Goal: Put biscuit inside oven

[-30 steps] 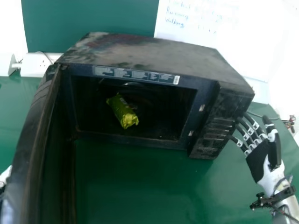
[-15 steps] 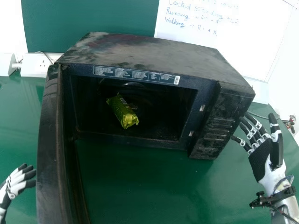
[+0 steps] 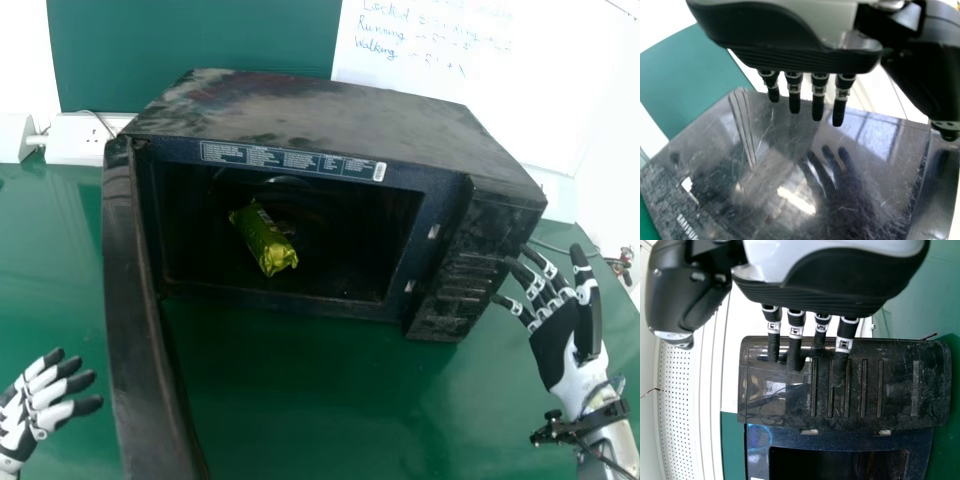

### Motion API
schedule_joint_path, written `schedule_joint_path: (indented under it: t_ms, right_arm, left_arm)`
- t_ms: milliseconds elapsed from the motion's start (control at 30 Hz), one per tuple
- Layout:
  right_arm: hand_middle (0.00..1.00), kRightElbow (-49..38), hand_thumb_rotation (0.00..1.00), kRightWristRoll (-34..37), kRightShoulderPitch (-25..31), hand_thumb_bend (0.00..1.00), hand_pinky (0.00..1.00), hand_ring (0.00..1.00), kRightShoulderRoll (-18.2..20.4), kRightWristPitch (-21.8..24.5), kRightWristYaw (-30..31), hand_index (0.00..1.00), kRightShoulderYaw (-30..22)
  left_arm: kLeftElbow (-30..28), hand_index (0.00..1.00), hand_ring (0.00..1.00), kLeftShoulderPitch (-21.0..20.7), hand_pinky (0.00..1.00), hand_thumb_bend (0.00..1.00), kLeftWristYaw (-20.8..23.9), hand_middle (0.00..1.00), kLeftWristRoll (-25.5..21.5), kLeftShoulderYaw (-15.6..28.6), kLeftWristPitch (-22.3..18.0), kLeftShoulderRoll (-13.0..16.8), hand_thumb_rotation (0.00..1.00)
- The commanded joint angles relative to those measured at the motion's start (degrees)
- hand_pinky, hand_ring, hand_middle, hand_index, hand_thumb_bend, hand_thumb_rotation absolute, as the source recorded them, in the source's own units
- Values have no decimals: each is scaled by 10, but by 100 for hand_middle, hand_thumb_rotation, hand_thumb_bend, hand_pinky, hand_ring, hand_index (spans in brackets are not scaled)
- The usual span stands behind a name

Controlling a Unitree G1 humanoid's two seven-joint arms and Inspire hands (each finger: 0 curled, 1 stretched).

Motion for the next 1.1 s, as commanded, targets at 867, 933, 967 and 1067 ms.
schedule_joint_path:
  t_ms: [867,933,967,1067]
  right_arm:
    - [82,-6,100,-14,-17,92,62,74,8,-9,-9,85,20]
    - [83,-7,100,-15,-18,90,64,75,10,-8,-12,86,21]
    - [82,-6,100,-16,-18,91,64,75,10,-8,-12,86,21]
    - [81,-2,100,-16,-20,92,64,74,10,-11,-9,85,23]
  left_arm:
    - [-121,85,81,24,84,95,-37,87,31,59,149,151,100]
    - [-129,85,82,19,85,95,-42,87,36,67,161,158,100]
    - [-135,85,81,16,85,95,-44,87,42,71,168,159,100]
    - [-142,85,82,4,85,95,-47,87,45,73,181,167,100]
